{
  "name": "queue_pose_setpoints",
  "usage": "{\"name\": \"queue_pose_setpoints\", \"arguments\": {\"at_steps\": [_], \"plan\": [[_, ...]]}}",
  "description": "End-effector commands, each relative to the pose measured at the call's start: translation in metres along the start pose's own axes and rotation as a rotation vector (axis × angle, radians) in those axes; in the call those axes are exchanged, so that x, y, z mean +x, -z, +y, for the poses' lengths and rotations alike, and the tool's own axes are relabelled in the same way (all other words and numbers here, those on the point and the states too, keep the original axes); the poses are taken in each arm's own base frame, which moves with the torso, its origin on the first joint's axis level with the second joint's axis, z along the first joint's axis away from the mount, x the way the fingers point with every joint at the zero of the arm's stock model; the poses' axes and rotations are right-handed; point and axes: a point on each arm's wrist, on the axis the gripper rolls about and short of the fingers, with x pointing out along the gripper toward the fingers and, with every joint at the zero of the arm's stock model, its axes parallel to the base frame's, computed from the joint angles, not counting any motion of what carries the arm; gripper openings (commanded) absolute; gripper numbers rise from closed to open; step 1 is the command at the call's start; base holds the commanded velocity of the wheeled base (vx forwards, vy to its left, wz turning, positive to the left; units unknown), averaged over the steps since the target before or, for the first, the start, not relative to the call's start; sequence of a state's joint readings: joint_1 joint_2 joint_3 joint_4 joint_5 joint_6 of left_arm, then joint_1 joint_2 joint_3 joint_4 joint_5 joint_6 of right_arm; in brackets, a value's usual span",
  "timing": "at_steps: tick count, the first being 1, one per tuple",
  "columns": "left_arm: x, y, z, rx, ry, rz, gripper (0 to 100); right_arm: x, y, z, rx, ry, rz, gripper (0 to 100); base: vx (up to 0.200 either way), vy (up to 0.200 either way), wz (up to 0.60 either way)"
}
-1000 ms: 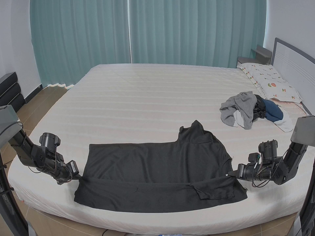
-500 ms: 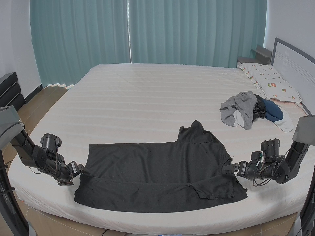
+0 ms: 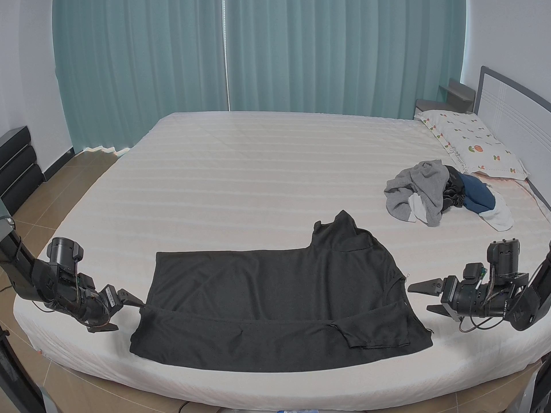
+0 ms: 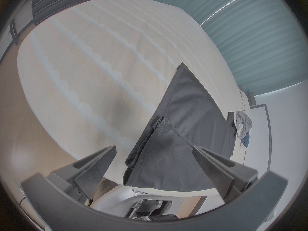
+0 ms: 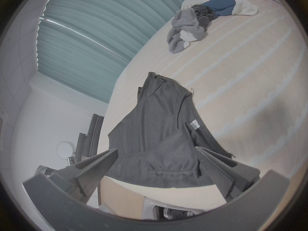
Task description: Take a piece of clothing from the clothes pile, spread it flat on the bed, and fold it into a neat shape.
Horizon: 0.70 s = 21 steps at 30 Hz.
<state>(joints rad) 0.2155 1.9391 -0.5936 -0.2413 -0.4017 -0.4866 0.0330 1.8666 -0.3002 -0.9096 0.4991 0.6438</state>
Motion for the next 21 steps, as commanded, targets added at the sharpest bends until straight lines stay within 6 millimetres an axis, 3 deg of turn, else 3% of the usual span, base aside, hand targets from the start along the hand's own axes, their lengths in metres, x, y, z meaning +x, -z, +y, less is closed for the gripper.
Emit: {"name": "queue_pose_setpoints", "arguments": {"at_steps": [1,5,21], "plan": [[-0.0047,-0.0002,0.0056,-0.021,0.002,-0.011,100,-0.0092,-0.0006,0.0040,-0.008,-0.015,-0.024,100,-0.200,0.000,0.00],[-0.0053,-0.0006,0.0064,-0.025,0.022,-0.003,100,-0.0069,0.0003,0.0017,-0.003,-0.008,-0.015,100,-0.200,0.000,0.00],[-0.0080,-0.0079,0.0009,-0.088,0.043,-0.028,100,-0.0057,0.0042,0.0022,-0.003,-0.009,0.005,100,0.000,0.013,0.00]]}}
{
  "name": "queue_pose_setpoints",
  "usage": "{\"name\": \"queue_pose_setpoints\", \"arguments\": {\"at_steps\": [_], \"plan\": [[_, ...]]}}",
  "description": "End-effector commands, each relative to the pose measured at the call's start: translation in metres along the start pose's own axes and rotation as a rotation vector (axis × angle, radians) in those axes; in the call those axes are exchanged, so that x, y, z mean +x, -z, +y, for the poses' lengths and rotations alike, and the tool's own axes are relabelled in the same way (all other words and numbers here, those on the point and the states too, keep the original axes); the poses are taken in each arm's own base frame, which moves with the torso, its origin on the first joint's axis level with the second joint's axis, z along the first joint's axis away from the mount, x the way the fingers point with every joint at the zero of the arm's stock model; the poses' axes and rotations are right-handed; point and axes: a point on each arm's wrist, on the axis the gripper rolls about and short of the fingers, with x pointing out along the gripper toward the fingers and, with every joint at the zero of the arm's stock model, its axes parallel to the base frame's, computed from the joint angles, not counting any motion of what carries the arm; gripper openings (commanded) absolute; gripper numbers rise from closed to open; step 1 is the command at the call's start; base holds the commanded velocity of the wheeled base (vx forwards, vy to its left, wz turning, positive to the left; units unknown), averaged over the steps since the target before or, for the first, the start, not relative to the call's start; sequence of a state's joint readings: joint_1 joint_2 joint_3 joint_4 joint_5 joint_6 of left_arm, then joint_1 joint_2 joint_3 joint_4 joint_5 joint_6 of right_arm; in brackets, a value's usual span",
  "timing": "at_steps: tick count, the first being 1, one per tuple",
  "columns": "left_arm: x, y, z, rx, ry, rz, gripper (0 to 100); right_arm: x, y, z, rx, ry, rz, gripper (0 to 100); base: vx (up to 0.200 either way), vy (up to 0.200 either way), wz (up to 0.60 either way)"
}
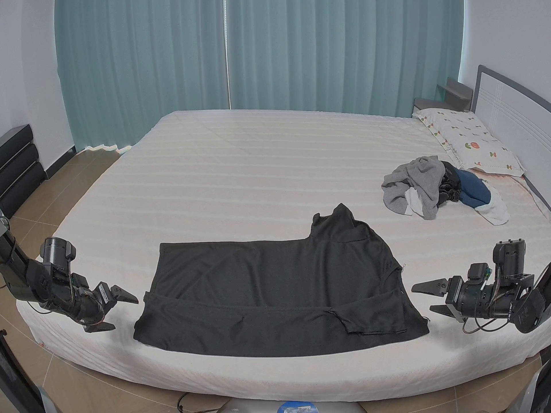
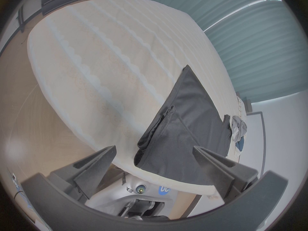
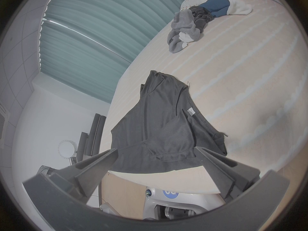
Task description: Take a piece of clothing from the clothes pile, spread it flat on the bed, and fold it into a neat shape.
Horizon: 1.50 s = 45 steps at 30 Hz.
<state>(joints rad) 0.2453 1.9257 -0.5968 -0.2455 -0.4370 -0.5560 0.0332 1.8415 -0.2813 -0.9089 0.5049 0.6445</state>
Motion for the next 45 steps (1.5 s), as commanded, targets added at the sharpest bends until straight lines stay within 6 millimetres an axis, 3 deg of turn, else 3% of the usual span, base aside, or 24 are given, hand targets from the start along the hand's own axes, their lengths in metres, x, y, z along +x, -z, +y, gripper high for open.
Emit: {"name": "queue_pose_setpoints", "arguments": {"at_steps": [1,8,17,22,27,36,45], "plan": [[-0.002,-0.003,-0.003,-0.003,0.010,-0.012,100,0.000,0.001,0.000,-0.001,-0.002,0.005,100,0.000,0.200,0.00],[0.000,-0.003,-0.003,-0.003,0.010,-0.009,100,0.000,0.001,0.000,0.000,-0.001,0.006,100,0.000,0.200,0.00],[0.001,-0.001,-0.003,0.006,0.011,0.000,100,-0.001,0.001,0.001,-0.003,-0.004,0.002,100,0.000,0.000,0.00],[-0.001,-0.002,-0.006,0.006,0.018,-0.008,100,0.000,0.001,0.001,-0.003,-0.003,0.003,100,0.200,0.000,0.00],[0.000,0.003,-0.020,0.045,0.039,0.000,100,-0.001,0.000,0.002,-0.004,-0.006,-0.002,100,0.160,0.000,0.00],[0.001,-0.015,-0.061,0.004,0.126,-0.059,100,0.001,0.000,0.001,-0.003,-0.003,0.001,100,0.000,0.000,0.00],[0.052,-0.054,-0.083,0.052,0.153,-0.065,100,0.000,0.001,0.002,-0.007,-0.007,0.006,100,0.000,0.000,0.00]]}}
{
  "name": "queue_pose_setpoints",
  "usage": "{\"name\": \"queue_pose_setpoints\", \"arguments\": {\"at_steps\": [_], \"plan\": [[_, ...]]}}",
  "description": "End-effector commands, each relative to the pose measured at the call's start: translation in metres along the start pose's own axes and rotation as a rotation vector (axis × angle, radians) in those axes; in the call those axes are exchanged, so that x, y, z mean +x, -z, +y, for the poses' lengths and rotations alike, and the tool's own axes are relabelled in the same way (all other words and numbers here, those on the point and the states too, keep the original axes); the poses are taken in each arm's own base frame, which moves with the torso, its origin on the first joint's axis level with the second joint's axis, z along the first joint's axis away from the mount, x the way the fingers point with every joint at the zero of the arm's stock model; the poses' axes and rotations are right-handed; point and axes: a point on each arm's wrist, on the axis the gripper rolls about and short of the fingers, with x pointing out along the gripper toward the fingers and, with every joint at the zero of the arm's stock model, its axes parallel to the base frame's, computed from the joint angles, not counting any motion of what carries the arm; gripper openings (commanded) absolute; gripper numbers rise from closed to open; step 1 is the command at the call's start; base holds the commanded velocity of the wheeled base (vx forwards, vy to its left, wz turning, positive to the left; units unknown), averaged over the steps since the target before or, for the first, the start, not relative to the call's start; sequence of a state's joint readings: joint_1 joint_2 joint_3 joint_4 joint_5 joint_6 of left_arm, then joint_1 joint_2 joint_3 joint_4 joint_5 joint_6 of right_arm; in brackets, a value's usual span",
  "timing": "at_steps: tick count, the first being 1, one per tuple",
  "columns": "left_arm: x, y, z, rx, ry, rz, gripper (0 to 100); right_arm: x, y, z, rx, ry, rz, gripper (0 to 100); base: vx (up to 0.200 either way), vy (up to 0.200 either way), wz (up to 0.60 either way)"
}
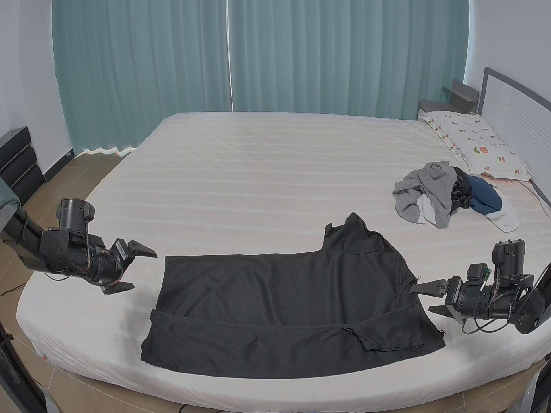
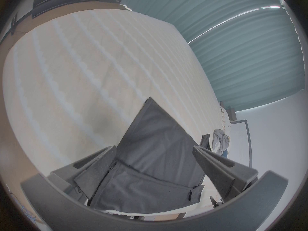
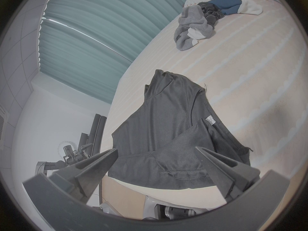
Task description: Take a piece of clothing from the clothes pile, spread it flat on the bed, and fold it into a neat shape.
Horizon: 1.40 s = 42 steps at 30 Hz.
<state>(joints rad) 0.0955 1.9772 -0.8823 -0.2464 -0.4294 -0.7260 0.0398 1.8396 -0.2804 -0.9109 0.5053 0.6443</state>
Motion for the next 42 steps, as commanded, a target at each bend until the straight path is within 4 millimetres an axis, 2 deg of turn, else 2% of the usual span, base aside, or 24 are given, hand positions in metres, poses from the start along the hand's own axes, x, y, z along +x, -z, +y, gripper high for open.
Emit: {"name": "queue_pose_setpoints", "arguments": {"at_steps": [1,6,8,9,12,13,14,20,24,25,31,34,39,40,42], "plan": [[0.046,-0.020,0.001,0.014,0.002,0.013,100,0.000,0.001,0.000,-0.001,-0.001,0.004,100,0.000,0.000,0.00],[0.084,-0.037,0.008,0.094,0.046,-0.041,100,0.001,0.001,0.000,0.001,0.002,0.008,100,0.000,0.000,0.00],[0.091,-0.039,0.010,0.124,0.053,-0.051,100,0.001,0.001,0.000,0.001,0.002,0.008,100,0.000,0.000,0.00],[0.103,-0.042,0.014,0.160,0.063,-0.063,100,0.001,0.001,-0.001,0.002,0.003,0.007,100,0.000,0.000,0.00],[0.118,-0.046,0.014,0.195,0.083,-0.079,100,0.002,0.001,-0.001,0.002,0.003,0.007,100,0.000,0.000,0.00],[0.119,-0.046,0.014,0.196,0.083,-0.079,100,0.002,0.001,0.000,0.000,0.000,0.008,100,0.000,0.000,0.00],[0.129,-0.046,0.013,0.223,0.101,-0.092,100,0.003,0.000,0.000,0.000,0.001,0.007,100,0.000,0.000,0.00],[0.146,-0.041,0.015,0.259,0.135,-0.118,100,0.005,0.000,-0.002,-0.002,0.007,0.014,100,0.000,0.000,0.00],[0.149,-0.040,0.015,0.262,0.116,-0.148,100,0.006,0.000,-0.002,-0.002,0.007,0.014,100,0.000,0.000,0.00],[0.149,-0.040,0.015,0.262,0.115,-0.149,0,0.006,0.000,-0.002,-0.004,0.007,0.014,100,0.000,0.000,0.00],[0.148,-0.039,0.014,0.260,0.102,-0.161,0,0.009,0.000,0.001,-0.012,-0.004,0.021,100,0.000,0.000,0.00],[0.148,-0.040,0.015,0.254,0.073,-0.185,0,0.017,-0.007,0.005,-0.024,-0.012,0.008,100,0.000,0.000,0.00],[0.145,-0.042,0.016,0.236,0.047,-0.212,0,0.051,-0.034,0.007,-0.048,-0.017,-0.034,100,0.000,0.000,0.00],[0.145,-0.042,0.016,0.236,0.047,-0.212,0,0.051,-0.034,0.007,-0.048,-0.017,-0.034,100,0.000,0.000,0.00],[0.138,-0.043,0.011,0.202,0.054,-0.224,0,0.079,-0.051,0.013,-0.082,0.014,-0.090,100,0.000,0.000,0.00]]}}
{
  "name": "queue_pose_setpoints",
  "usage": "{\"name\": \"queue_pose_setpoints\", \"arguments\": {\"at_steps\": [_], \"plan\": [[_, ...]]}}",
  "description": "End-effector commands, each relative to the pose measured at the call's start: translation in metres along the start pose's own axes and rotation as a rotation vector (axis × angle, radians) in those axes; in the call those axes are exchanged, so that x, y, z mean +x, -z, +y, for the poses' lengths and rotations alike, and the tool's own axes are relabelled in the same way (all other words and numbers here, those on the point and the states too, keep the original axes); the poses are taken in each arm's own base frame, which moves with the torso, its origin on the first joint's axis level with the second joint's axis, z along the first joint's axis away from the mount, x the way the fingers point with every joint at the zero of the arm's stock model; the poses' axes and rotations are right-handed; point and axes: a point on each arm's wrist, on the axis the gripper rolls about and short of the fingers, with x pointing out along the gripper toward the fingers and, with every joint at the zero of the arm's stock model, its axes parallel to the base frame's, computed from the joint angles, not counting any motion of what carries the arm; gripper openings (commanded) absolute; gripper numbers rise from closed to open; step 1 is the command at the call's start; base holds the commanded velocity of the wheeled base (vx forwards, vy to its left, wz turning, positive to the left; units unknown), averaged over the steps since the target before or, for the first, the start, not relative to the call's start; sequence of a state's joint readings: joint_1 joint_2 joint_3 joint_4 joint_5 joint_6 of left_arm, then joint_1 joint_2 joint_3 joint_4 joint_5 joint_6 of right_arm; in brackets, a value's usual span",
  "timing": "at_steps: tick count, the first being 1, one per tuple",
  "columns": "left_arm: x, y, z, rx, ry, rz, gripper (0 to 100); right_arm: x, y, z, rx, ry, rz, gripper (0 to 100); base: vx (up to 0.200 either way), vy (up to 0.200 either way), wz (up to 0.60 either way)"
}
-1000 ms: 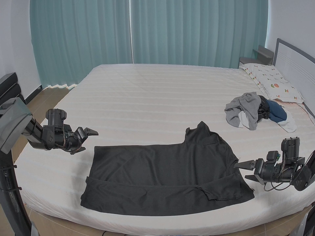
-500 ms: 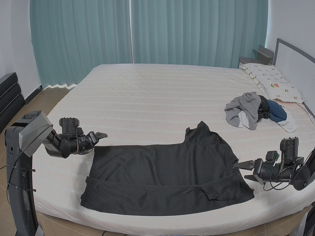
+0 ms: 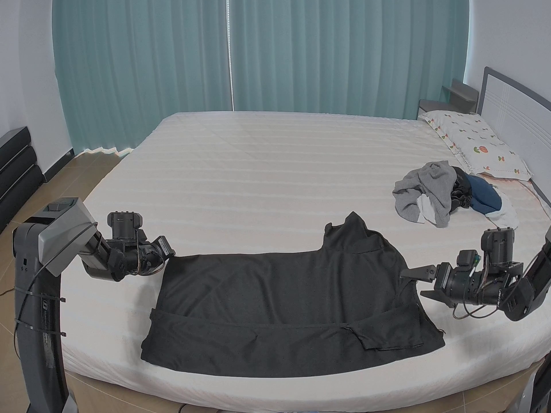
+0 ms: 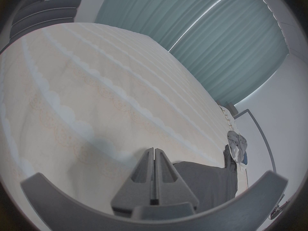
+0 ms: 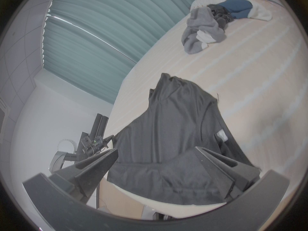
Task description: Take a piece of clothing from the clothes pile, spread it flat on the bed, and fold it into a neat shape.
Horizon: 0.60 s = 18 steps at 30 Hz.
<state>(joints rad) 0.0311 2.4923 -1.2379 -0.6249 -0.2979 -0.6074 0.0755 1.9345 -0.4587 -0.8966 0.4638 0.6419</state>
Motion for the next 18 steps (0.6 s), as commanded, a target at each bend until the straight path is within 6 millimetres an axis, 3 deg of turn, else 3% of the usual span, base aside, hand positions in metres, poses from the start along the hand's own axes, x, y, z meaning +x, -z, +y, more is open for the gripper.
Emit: {"name": "queue_pose_setpoints", "arguments": {"at_steps": [1,3,11,18], "plan": [[-0.011,-0.007,-0.007,-0.046,-0.002,-0.027,0,0.057,-0.025,0.001,-0.038,0.042,-0.054,100,0.000,0.000,0.00],[-0.014,-0.008,-0.009,-0.061,-0.004,-0.035,0,0.069,-0.031,0.001,-0.046,0.046,-0.063,100,0.000,0.000,0.00],[-0.022,-0.013,-0.013,-0.117,-0.024,-0.070,0,0.156,-0.059,-0.004,-0.097,0.155,-0.081,100,0.000,0.000,0.00],[-0.021,-0.010,-0.012,-0.119,-0.029,-0.062,0,0.190,-0.076,-0.018,-0.165,0.218,-0.165,100,0.000,0.000,0.00]]}}
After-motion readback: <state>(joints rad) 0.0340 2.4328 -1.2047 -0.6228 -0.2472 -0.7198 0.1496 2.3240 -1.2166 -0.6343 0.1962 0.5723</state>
